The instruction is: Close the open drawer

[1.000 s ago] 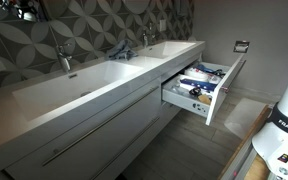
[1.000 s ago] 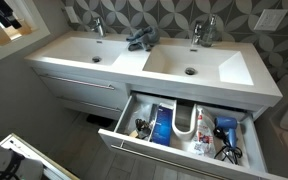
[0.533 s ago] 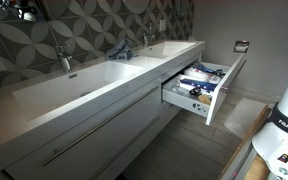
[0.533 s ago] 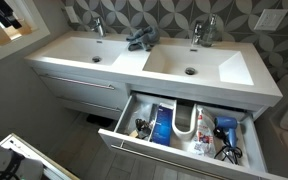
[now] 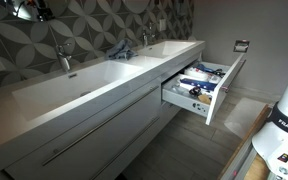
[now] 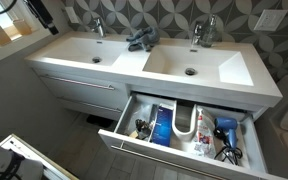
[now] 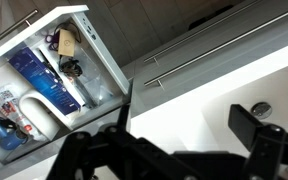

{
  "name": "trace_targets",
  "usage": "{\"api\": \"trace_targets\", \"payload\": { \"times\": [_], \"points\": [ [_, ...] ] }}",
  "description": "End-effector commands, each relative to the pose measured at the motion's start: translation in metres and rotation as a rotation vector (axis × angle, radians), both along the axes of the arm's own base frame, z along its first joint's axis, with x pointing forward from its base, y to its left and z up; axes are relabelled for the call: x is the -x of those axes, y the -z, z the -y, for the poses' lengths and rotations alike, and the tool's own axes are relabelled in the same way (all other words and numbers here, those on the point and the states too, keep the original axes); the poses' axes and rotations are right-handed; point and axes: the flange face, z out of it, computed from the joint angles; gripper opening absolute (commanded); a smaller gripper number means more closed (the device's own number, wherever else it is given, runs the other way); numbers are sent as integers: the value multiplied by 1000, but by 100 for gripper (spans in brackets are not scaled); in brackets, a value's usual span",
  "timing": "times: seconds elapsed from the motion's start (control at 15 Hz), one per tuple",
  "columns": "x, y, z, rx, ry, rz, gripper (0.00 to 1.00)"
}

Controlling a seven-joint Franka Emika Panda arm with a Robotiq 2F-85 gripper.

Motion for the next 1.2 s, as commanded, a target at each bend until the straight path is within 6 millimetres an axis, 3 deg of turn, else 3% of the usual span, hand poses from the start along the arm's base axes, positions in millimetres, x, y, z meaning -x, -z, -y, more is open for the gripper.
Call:
{"api": "trace_targets", "payload": {
  "times": [0.0, 0.2, 0.53, 0.8, 1.13],
  "points": [
    [-21, 29, 62, 24, 129, -17, 100],
    [-27, 58, 118, 62, 234, -54, 100],
    [-24, 111, 189, 34, 371, -111, 100],
    [-19, 157, 232, 2, 467, -129, 100],
    [-12, 208, 269, 157, 609, -183, 100]
  ]
}}
